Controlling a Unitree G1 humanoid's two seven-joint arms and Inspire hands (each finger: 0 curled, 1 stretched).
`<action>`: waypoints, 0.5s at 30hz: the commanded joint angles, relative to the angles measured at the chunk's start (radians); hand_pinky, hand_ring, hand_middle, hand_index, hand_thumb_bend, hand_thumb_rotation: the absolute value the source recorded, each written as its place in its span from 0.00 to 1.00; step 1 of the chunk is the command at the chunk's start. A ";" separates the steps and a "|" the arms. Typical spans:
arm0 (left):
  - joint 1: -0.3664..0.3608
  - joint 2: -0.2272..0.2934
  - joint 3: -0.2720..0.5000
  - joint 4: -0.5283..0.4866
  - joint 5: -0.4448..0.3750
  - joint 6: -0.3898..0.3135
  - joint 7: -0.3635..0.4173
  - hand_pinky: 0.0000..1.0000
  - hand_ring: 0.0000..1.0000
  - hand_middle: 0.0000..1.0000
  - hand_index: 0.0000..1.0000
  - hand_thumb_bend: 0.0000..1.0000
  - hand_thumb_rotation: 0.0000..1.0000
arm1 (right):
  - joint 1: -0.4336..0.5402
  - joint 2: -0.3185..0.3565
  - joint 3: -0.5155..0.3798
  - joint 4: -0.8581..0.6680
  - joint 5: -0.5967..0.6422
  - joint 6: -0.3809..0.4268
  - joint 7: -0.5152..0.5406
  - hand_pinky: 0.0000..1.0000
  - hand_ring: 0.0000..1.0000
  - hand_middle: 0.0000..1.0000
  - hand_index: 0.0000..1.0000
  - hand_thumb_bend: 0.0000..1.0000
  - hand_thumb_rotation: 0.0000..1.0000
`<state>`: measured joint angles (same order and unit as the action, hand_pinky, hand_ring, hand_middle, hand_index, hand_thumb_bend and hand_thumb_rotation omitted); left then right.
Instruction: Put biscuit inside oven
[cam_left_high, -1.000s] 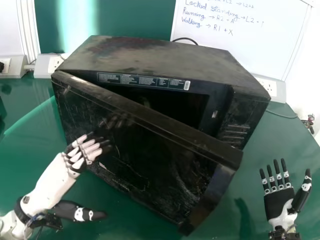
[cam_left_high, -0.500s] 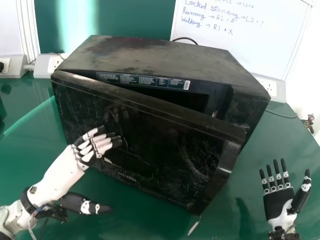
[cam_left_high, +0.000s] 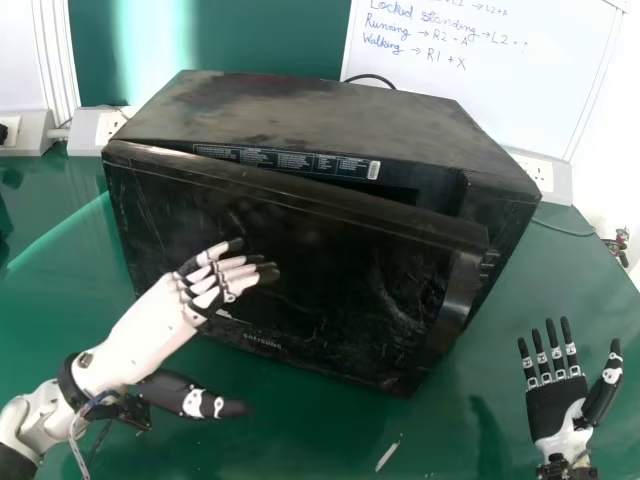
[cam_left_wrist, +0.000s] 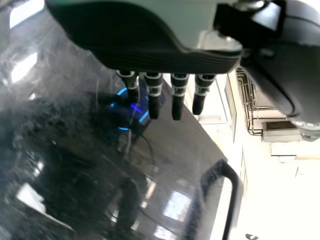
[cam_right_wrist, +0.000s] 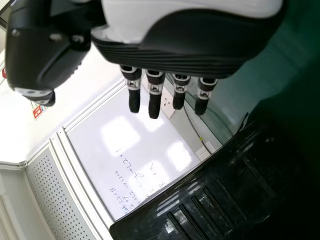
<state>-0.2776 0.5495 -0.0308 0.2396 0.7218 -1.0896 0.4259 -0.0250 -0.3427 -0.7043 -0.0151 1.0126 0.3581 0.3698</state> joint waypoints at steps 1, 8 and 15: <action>-0.011 -0.005 -0.028 -0.006 -0.056 0.005 -0.047 0.88 0.94 0.96 0.99 0.94 1.00 | 0.007 0.011 -0.010 0.000 0.008 -0.007 0.000 0.99 0.92 0.93 0.96 0.81 0.82; -0.041 -0.025 -0.057 0.015 -0.145 0.003 -0.147 0.86 0.92 0.96 0.98 0.97 1.00 | 0.010 0.016 -0.008 -0.007 -0.004 -0.014 -0.010 0.94 0.91 0.91 0.94 0.81 0.83; -0.078 -0.051 -0.093 0.047 -0.239 0.004 -0.252 0.86 0.92 0.95 0.96 0.93 1.00 | 0.010 0.014 -0.009 -0.004 0.000 -0.010 -0.013 0.94 0.91 0.91 0.95 0.81 0.82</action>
<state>-0.3441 0.5047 -0.1060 0.2763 0.5041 -1.0871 0.1964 -0.0232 -0.3345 -0.7044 -0.0171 1.0103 0.3534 0.3624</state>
